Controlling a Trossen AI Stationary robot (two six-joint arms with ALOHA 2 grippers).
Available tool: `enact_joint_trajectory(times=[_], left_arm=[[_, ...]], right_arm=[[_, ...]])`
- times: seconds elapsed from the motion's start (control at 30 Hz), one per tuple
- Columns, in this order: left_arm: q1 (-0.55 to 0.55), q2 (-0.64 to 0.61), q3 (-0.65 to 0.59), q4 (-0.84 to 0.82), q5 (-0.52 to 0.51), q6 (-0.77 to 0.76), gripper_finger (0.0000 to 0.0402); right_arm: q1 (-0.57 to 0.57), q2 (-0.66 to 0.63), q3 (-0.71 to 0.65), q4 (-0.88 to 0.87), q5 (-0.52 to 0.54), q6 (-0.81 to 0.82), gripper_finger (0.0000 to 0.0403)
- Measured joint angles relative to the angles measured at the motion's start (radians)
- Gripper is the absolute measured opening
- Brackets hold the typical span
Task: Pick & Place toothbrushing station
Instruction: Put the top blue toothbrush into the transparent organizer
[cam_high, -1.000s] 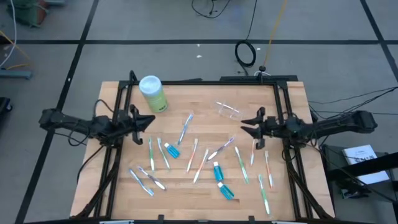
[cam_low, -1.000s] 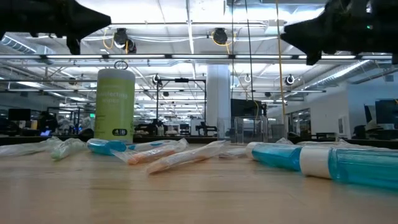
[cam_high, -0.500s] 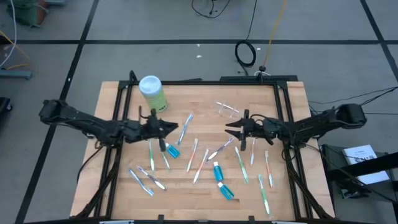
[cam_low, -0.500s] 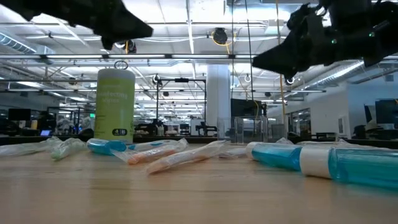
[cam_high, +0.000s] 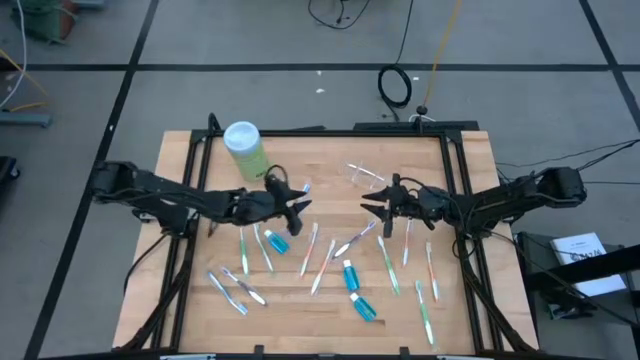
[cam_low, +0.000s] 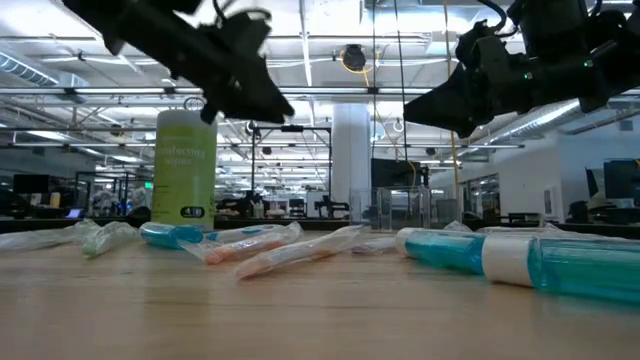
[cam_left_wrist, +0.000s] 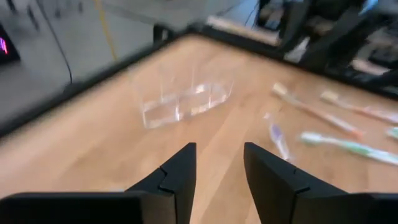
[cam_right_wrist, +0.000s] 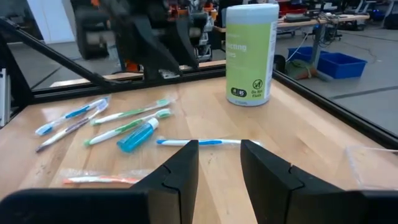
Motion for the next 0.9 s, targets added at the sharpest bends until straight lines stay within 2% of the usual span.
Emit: enact_joint_trajectory(times=[0.1,0.33,0.6,0.9], left_arm=[[0.038,0.06,0.004,-0.008,0.038,-0.03,0.014],[0.124,0.168,0.004,-0.024,0.042,-0.06,0.014],[0.188,0.322,0.004,-0.023,0.121,-0.127,0.014],[0.214,0.352,0.004,-0.044,0.123,-0.133,0.014]], right_arm=[[0.0,0.0,0.0,0.0,0.0,-0.009,0.0114],[0.0,0.0,0.0,0.0,0.0,-0.053,0.0114],[0.0,0.0,0.0,0.0,0.0,-0.071,0.0114],[0.0,0.0,0.0,0.0,0.0,-0.071,0.0114]])
